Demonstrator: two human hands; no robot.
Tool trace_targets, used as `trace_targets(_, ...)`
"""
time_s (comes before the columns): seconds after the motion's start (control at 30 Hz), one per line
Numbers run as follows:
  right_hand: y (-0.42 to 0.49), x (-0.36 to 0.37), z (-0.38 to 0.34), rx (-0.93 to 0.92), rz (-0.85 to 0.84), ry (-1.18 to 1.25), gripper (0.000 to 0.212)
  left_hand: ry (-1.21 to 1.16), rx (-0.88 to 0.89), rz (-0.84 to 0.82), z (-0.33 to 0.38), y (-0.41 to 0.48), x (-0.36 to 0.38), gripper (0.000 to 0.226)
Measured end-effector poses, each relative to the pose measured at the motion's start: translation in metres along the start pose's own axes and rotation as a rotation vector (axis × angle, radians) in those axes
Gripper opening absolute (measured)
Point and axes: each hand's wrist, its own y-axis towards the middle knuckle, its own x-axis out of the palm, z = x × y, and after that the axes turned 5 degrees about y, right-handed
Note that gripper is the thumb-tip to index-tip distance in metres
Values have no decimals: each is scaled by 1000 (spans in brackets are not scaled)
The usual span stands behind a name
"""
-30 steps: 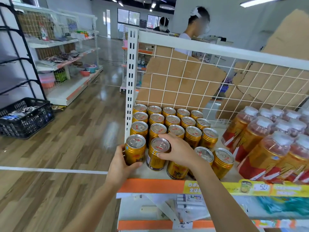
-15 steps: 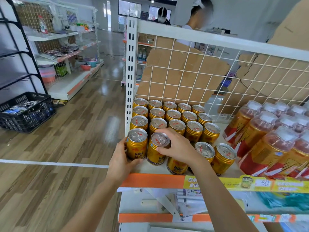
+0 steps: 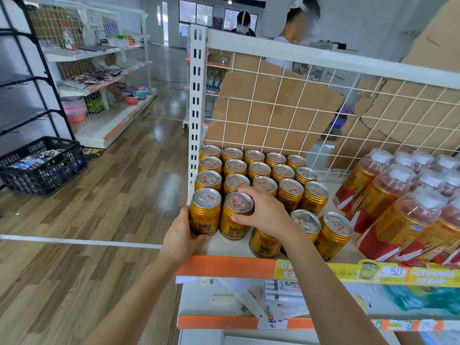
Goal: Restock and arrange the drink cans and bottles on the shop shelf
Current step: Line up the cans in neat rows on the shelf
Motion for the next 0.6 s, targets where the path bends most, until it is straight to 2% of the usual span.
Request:
trace_targets(0.4,-2,2,3,-19,41,16,71,19,-28,-35,-6,3,1,57)
trace_targets(0.6,-2,1,2,-13,43,12,69,48,-22,-33,-2,2,2,64)
